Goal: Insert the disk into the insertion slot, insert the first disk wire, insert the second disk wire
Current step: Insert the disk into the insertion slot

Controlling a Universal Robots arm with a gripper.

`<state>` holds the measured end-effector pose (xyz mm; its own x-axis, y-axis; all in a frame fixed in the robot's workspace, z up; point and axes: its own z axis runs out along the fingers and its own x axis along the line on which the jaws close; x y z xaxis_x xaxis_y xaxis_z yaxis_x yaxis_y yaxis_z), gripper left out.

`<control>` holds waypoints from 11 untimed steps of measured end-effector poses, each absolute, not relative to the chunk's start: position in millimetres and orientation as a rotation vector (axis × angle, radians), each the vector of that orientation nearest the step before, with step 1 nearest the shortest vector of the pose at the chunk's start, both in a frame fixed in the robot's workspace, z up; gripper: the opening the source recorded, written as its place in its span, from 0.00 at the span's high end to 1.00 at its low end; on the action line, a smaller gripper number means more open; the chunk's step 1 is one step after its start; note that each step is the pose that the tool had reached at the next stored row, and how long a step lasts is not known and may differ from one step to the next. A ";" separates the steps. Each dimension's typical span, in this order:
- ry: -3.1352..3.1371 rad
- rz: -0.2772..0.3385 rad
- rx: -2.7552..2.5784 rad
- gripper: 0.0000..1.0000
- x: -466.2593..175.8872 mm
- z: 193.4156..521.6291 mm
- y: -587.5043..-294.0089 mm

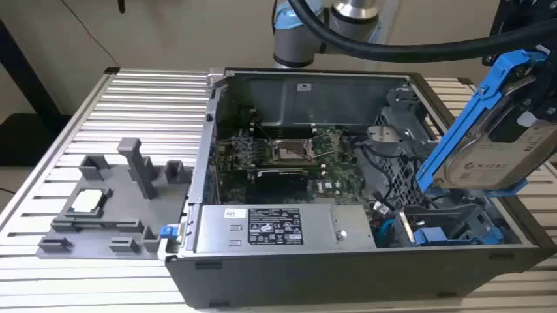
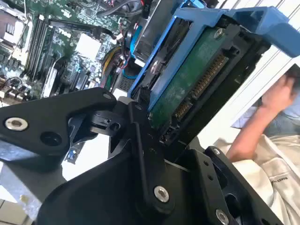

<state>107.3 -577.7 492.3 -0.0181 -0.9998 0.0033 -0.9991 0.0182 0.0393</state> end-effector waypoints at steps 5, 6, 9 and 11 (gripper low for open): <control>-2.220 -0.040 2.180 0.67 107.3 492.3 -577.7; -2.220 -0.040 2.180 0.67 107.3 492.3 -577.7; -2.220 -0.040 2.180 0.67 107.3 492.3 -577.7; -2.220 -0.040 2.180 0.67 107.3 492.3 -577.7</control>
<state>107.3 -577.7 492.3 -0.0181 -0.9998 0.0033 -0.9991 0.0182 0.0393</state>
